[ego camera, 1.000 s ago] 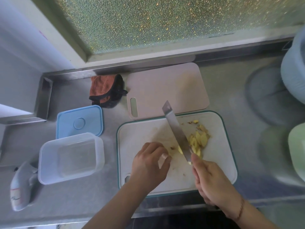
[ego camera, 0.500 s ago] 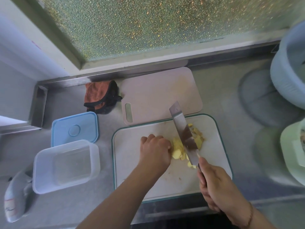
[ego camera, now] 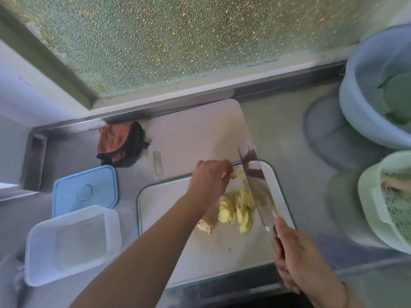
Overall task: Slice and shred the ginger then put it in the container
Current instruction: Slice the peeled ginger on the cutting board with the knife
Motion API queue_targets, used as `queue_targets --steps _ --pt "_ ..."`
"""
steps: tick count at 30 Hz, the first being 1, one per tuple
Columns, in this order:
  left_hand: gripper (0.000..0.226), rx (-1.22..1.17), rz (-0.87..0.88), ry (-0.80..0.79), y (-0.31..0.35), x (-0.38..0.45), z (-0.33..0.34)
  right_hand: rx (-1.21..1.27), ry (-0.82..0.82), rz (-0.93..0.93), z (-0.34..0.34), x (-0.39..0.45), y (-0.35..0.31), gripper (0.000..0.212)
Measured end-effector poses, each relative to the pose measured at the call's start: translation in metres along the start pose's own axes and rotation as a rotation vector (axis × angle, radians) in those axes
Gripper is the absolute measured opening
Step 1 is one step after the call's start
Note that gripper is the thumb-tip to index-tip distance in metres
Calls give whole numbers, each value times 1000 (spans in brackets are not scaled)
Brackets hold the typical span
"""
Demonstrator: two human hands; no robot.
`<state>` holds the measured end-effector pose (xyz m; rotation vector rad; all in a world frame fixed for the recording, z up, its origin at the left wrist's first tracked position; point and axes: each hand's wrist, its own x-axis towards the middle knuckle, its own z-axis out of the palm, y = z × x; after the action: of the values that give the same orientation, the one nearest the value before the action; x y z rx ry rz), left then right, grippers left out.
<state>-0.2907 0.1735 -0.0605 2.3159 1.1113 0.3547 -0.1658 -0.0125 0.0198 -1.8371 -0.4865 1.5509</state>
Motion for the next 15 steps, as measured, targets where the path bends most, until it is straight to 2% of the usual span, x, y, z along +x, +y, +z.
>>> queue_targets --steps 3,6,8,11,15 --pt "13 -28 74 86 -2 -2 -6 1 -20 6 0 -1 1 54" --pt "15 -105 -29 348 -21 -35 -24 -65 -82 -5 9 0 2 54" --pt "13 -98 -105 497 -31 -73 -30 -172 -137 -72 18 3 6 61" --pt "11 -107 -45 477 -30 -130 -20 -440 -145 -258 34 13 20 66" --pt "18 -105 70 391 -26 -158 5 -602 -124 -280 44 24 32 62"
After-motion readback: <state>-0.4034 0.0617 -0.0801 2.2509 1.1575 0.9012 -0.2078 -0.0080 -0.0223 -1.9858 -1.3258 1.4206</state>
